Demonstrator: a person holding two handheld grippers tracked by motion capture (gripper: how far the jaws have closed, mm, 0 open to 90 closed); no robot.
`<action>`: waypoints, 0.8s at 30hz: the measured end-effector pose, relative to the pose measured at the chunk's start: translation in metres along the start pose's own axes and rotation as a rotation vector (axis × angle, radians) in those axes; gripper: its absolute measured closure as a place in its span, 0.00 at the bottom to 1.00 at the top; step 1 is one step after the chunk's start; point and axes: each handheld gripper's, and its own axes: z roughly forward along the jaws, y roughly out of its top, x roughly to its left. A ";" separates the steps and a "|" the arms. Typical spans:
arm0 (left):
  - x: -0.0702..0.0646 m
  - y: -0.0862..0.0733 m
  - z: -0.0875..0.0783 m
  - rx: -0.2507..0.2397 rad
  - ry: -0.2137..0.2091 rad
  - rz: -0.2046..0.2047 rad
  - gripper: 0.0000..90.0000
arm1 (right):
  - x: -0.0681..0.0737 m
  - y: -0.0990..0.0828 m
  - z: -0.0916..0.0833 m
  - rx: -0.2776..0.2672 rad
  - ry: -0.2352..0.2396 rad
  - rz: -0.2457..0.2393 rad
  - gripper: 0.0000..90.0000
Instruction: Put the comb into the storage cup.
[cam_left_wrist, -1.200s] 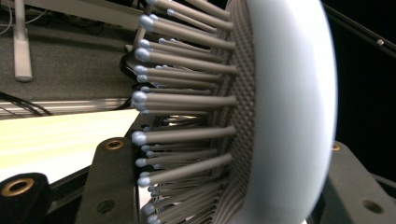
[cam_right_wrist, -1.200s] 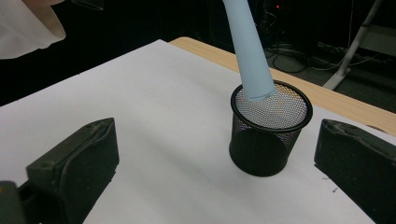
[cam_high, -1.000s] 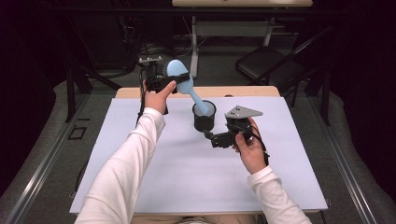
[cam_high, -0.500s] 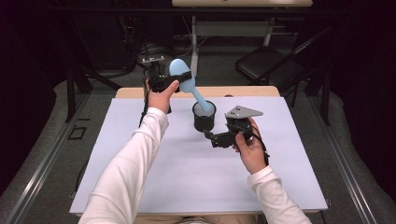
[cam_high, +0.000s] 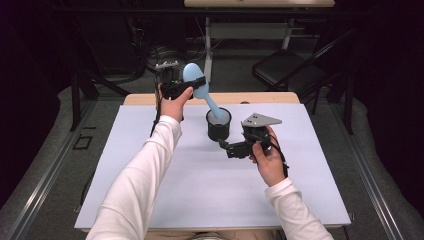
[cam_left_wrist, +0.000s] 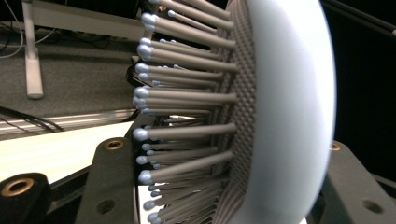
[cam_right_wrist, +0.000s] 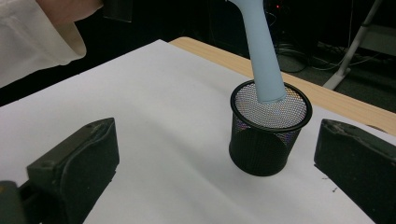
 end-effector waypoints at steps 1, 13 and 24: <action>-0.001 -0.001 0.001 0.003 0.002 0.001 0.54 | 0.000 0.000 0.000 0.000 -0.001 0.000 0.00; -0.004 -0.006 0.010 0.022 0.019 0.032 0.54 | 0.000 0.000 -0.001 0.002 -0.002 0.000 0.00; -0.008 -0.011 0.018 0.042 0.029 0.081 0.54 | 0.000 0.000 -0.001 0.002 -0.003 -0.002 0.00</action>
